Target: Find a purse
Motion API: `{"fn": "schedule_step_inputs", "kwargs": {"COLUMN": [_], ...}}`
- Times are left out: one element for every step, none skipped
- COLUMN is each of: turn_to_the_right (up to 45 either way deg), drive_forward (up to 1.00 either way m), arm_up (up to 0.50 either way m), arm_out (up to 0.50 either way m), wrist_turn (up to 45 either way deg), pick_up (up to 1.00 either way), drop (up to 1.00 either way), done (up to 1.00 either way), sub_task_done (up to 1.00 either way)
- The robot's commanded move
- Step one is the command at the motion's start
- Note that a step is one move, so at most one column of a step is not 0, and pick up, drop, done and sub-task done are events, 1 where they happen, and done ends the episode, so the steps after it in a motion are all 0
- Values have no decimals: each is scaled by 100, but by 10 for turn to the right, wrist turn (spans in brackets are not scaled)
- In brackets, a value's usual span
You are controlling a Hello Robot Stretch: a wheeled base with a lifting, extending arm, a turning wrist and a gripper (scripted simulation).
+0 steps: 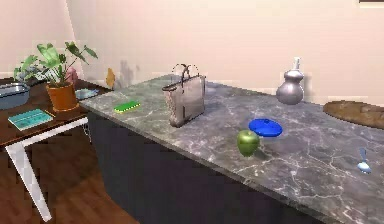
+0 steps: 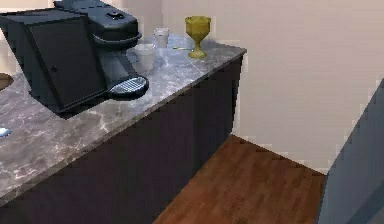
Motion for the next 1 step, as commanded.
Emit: {"fn": "schedule_step_inputs", "kwargs": {"turn_to_the_right": [0], "drive_forward": [0], "arm_up": [0], "arm_out": [0], "wrist_turn": [0], "pick_up": [0], "drop": [0], "done": [100], "sub_task_done": [0]}}
